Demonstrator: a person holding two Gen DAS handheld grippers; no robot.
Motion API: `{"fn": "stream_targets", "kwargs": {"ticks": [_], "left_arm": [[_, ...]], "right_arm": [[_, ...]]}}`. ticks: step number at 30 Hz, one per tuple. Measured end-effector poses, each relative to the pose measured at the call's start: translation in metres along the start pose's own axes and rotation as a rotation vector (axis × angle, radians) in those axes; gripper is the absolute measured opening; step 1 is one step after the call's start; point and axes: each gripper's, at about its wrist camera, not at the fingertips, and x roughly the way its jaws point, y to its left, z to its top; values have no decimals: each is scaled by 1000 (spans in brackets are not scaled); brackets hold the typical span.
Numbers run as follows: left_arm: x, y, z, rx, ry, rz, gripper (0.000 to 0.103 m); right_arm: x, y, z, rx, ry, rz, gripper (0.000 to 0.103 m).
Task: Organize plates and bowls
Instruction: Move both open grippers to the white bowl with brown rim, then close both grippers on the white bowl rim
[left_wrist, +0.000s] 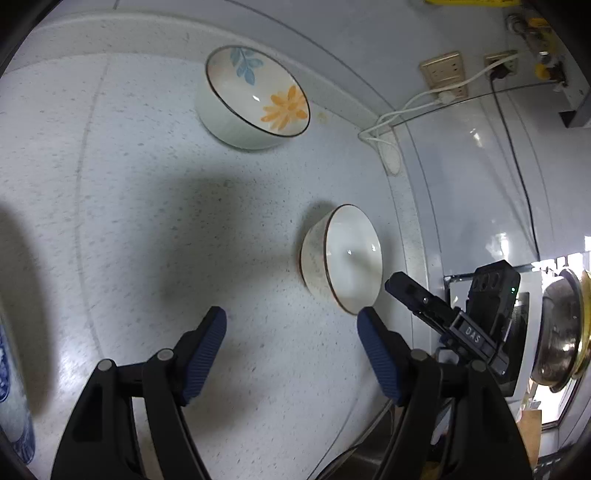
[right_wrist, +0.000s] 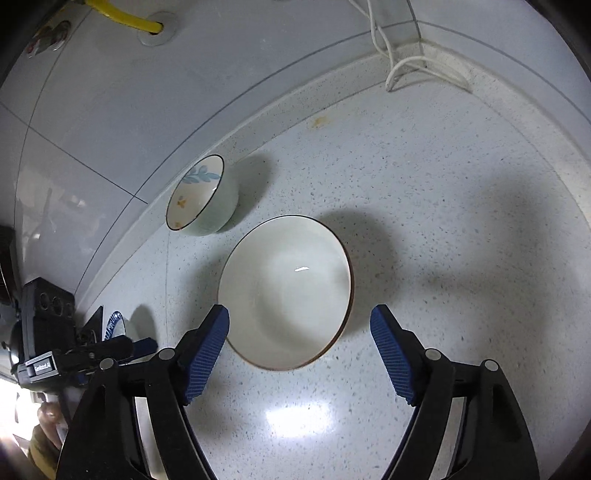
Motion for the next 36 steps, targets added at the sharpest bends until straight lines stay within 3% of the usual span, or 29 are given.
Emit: {"fn": "stream_targets", "kwargs": {"ticks": [6,7,9,12,18,20,30,36], "left_arm": [[45,-6,19,-25,59,2,71],[51,-6,22,-24,61,10,71],[59,-6,26,-28,61,11,69],[74,-7,32,-36,84,19,56],[97,-5,39,-54,113,-12,31],[100,-7,39,-54,120,-39,22],[87,9,7,-171,130,-84,21],[50,20,-20,-231,86,-111,21]], "right_arm": [[20,-16,9,21,55,45,71],[23,-18,9,23,59,50,68],[26,-21,9,31,64,56,49],[33,-26,12,33,80,39,33],[41,-31,12,34,95,24,17],[42,-32,13,39,101,22,16],[43,-21,-1,28,150,-16,13],[30,9,-17,-34,161,-11,13]]}}
